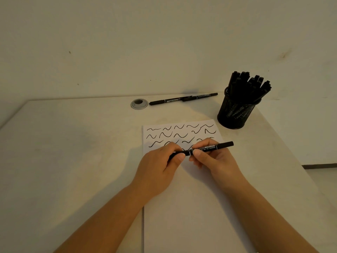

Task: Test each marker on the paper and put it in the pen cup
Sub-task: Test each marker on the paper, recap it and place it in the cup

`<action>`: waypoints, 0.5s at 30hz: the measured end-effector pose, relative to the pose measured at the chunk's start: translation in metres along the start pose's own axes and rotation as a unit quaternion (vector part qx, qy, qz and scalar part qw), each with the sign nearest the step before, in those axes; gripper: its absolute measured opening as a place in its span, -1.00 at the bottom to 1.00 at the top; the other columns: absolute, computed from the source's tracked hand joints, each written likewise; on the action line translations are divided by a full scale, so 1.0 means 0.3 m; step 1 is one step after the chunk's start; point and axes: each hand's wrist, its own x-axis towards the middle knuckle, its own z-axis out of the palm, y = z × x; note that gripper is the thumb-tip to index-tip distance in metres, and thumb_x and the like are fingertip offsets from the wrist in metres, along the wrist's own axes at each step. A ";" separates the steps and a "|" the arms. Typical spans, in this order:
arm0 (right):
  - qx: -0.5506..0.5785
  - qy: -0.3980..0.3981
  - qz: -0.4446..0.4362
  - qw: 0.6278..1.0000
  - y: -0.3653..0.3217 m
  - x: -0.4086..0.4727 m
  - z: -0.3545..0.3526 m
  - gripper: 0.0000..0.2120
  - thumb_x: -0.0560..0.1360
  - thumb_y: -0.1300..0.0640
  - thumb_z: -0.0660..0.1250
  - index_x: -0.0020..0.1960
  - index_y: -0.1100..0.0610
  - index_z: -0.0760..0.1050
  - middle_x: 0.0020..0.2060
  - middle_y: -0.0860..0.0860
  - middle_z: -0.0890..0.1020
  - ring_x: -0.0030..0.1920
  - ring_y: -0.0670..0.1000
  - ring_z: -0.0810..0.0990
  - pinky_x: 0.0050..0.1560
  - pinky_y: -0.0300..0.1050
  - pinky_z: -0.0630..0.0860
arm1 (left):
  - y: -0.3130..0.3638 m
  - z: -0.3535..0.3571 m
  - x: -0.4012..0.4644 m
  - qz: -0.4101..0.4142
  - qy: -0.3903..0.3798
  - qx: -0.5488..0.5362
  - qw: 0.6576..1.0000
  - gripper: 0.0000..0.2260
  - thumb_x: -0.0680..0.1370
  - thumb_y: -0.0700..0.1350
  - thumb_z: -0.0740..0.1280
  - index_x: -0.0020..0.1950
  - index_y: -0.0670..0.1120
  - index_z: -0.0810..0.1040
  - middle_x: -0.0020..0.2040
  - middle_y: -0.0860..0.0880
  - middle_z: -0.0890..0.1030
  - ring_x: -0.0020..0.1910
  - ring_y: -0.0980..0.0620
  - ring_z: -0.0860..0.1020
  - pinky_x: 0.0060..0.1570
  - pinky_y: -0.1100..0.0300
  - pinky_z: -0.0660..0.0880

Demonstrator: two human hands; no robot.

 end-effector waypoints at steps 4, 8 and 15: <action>0.011 -0.011 0.011 1.000 0.003 -0.002 -0.002 -0.88 0.44 0.33 0.30 -0.18 0.15 0.53 -0.45 0.02 0.62 -0.46 -0.09 0.48 -0.42 -0.29 0.42 | 0.008 0.001 -0.006 -0.004 0.006 -0.017 1.000 -0.81 0.53 0.06 0.10 -0.16 0.02 0.41 -0.50 0.11 0.33 -0.46 0.13 0.34 -0.45 0.30 0.17; 0.009 -0.016 0.019 1.000 0.012 -0.004 -0.003 -0.85 0.46 0.36 0.28 -0.18 0.14 0.53 -0.49 0.00 0.57 -0.51 -0.08 0.42 -0.50 -0.29 0.35 | 0.015 0.003 -0.012 -0.003 0.008 -0.024 1.000 -0.83 0.53 0.05 0.09 -0.22 0.04 0.34 -0.54 0.09 0.30 -0.51 0.09 0.31 -0.46 0.27 0.16; 0.029 -0.037 0.016 0.999 0.013 -0.004 -0.007 -0.92 0.41 0.35 0.29 -0.19 0.20 0.49 -0.50 0.01 0.55 -0.51 -0.07 0.43 -0.51 -0.29 0.37 | 0.016 0.006 -0.012 0.000 0.000 -0.030 1.000 -0.70 0.53 0.04 0.08 -0.18 -0.14 0.46 -0.57 0.09 0.26 -0.52 0.09 0.32 -0.49 0.28 0.14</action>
